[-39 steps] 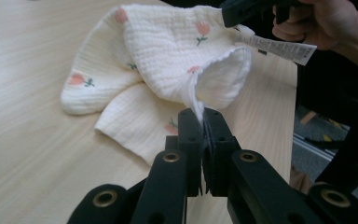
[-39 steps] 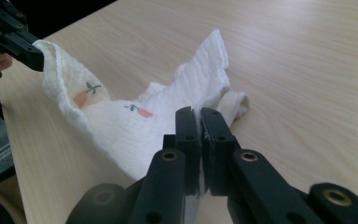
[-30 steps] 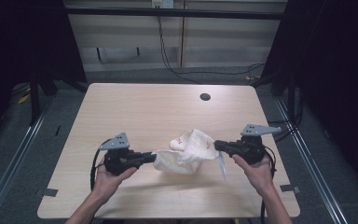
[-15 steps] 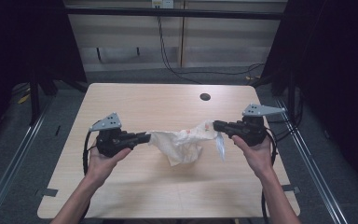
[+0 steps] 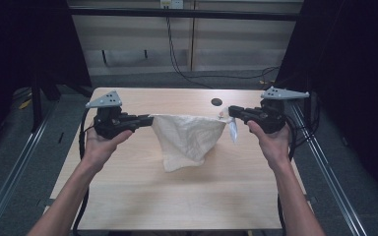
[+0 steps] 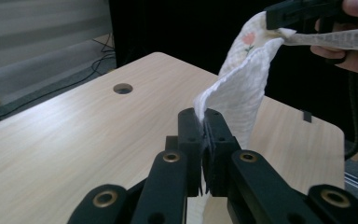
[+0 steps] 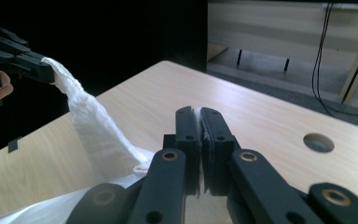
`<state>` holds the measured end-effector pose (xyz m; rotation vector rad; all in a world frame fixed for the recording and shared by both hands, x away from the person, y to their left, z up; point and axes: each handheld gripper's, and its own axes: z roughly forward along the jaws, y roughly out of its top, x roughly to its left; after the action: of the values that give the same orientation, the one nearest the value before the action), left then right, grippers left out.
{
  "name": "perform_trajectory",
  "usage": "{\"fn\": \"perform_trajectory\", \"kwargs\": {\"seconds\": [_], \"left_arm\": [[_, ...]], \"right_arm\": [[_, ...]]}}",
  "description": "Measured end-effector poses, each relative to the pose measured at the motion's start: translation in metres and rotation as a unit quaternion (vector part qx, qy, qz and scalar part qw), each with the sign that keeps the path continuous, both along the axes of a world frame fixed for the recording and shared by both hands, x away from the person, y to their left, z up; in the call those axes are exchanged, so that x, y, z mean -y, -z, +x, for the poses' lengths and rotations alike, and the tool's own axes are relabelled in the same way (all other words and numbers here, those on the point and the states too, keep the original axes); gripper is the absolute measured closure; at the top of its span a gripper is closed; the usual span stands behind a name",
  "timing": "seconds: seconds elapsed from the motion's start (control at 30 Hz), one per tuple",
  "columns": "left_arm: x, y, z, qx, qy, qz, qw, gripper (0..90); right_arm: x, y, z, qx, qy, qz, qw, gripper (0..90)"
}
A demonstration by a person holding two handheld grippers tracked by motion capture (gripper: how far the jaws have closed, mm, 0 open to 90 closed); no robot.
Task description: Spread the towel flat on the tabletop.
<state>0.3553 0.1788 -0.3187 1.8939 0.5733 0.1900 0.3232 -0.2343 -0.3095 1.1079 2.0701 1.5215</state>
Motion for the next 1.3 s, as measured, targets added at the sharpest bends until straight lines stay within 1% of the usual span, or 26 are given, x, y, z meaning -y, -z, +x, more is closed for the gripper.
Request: {"fn": "perform_trajectory", "kwargs": {"seconds": [0.1, 0.13, 0.2, 0.27, 0.3, 0.33, 0.4, 0.47, 0.57, 0.6, 0.63, 0.67, 0.73, 0.77, 0.83, 0.9, 0.93, 0.97, 1.0, 1.07, 1.1, 1.13, 1.17, 1.2, 1.27, 1.3], "left_arm": [[-0.003, -0.006, 0.006, 0.006, -0.007, 0.011, 0.9999, 87.3], [-0.005, -0.008, 0.008, 0.011, -0.01, 0.011, 0.9998, 87.3], [-0.007, -0.011, 0.013, 0.011, -0.016, 0.008, 0.9998, 87.3], [-0.007, -0.014, 0.019, 0.011, -0.029, 0.012, 0.9994, 87.3], [-0.008, -0.015, 0.023, 0.006, -0.033, 0.002, 0.9994, 87.3], [-0.008, -0.016, 0.027, 0.004, -0.033, -0.002, 0.9994, 87.3], [-0.005, -0.017, 0.032, 0.004, -0.037, 0.008, 0.9993, 87.2], [-0.004, -0.02, 0.038, 0.002, -0.042, 0.007, 0.9991, 87.3], [-0.003, -0.026, 0.05, 0.008, -0.056, 0.013, 0.9983, 87.3], [-0.004, -0.029, 0.054, 0.009, -0.064, 0.013, 0.9978, 87.3], [-0.003, -0.033, 0.057, 0.012, -0.068, 0.016, 0.9975, 87.3], [-0.004, -0.035, 0.059, 0.014, -0.07, 0.019, 0.9973, 87.3], [-0.004, -0.039, 0.061, 0.023, -0.072, 0.02, 0.9969, 87.3], [-0.004, -0.039, 0.06, 0.021, -0.069, 0.012, 0.9973, 87.3], [-0.002, -0.034, 0.056, 0.024, -0.059, 0.022, 0.9977, 87.3], [0.0, -0.024, 0.052, 0.021, -0.054, 0.03, 0.9979, 87.3], [0.001, -0.02, 0.05, 0.019, -0.052, 0.029, 0.9981, 87.3], [0.002, -0.012, 0.047, 0.013, -0.048, 0.032, 0.9983, 87.3], [0.004, -0.005, 0.044, 0.013, -0.047, 0.045, 0.9978, 87.3], [0.003, 0.007, 0.04, 0.0, -0.041, 0.035, 0.9985, 87.3], [0.003, 0.012, 0.038, -0.003, -0.041, 0.033, 0.9986, 87.3], [0.002, 0.017, 0.035, -0.005, -0.039, 0.032, 0.9987, 87.3], [0.002, 0.022, 0.033, -0.01, -0.036, 0.036, 0.9986, 87.3], [0.002, 0.027, 0.029, -0.011, -0.034, 0.04, 0.9986, 87.3], [0.002, 0.03, 0.026, -0.012, -0.031, 0.038, 0.9987, 87.3], [0.0, 0.039, 0.018, -0.016, -0.027, 0.032, 0.999, 87.3]], "right_arm": [[0.001, -0.006, 0.005, 0.008, 0.002, 0.001, 1.0, 86.3], [0.002, -0.009, 0.007, 0.011, 0.003, 0.006, 0.9999, 86.3], [0.002, -0.011, 0.011, 0.012, 0.006, 0.007, 0.9999, 86.4], [0.001, -0.014, 0.017, 0.01, 0.011, 0.005, 0.9999, 86.4], [0.001, -0.016, 0.021, 0.009, 0.012, 0.006, 0.9999, 86.4], [0.001, -0.017, 0.024, 0.008, 0.014, 0.007, 0.9998, 86.4], [0.0, -0.018, 0.031, 0.004, 0.02, 0.006, 0.9998, 86.4], [-0.002, -0.018, 0.038, -0.001, 0.025, -0.001, 0.9997, 86.5], [-0.003, -0.02, 0.048, -0.006, 0.032, 0.003, 0.9995, 86.5], [-0.002, -0.02, 0.051, -0.008, 0.032, 0.009, 0.9994, 86.6], [-0.001, -0.021, 0.053, -0.012, 0.029, 0.024, 0.9992, 86.6], [0.001, -0.022, 0.055, -0.013, 0.03, 0.032, 0.999, 86.6], [0.002, -0.024, 0.055, -0.007, 0.03, 0.041, 0.9987, 86.6], [0.003, -0.024, 0.054, -0.007, 0.029, 0.041, 0.9987, 86.6], [0.003, -0.02, 0.052, -0.009, 0.029, 0.031, 0.9991, 86.6], [0.004, -0.011, 0.05, -0.019, 0.027, 0.023, 0.9992, 86.6], [0.006, -0.005, 0.048, -0.03, 0.025, 0.026, 0.9989, 86.6], [0.007, -0.001, 0.048, -0.037, 0.022, 0.03, 0.9986, 86.6], [0.008, 0.005, 0.045, -0.043, 0.025, 0.032, 0.9982, 86.6], [0.01, 0.015, 0.041, -0.053, 0.025, 0.034, 0.9977, 86.6], [0.01, 0.019, 0.038, -0.057, 0.026, 0.034, 0.9974, 86.6], [0.011, 0.022, 0.037, -0.059, 0.026, 0.033, 0.9974, 86.6], [0.011, 0.025, 0.034, -0.062, 0.025, 0.036, 0.9971, 86.6], [0.012, 0.028, 0.032, -0.065, 0.025, 0.036, 0.9969, 86.7], [0.012, 0.033, 0.026, -0.069, 0.021, 0.033, 0.9969, 86.7], [0.011, 0.036, 0.022, -0.07, 0.02, 0.032, 0.9968, 86.7]]}}
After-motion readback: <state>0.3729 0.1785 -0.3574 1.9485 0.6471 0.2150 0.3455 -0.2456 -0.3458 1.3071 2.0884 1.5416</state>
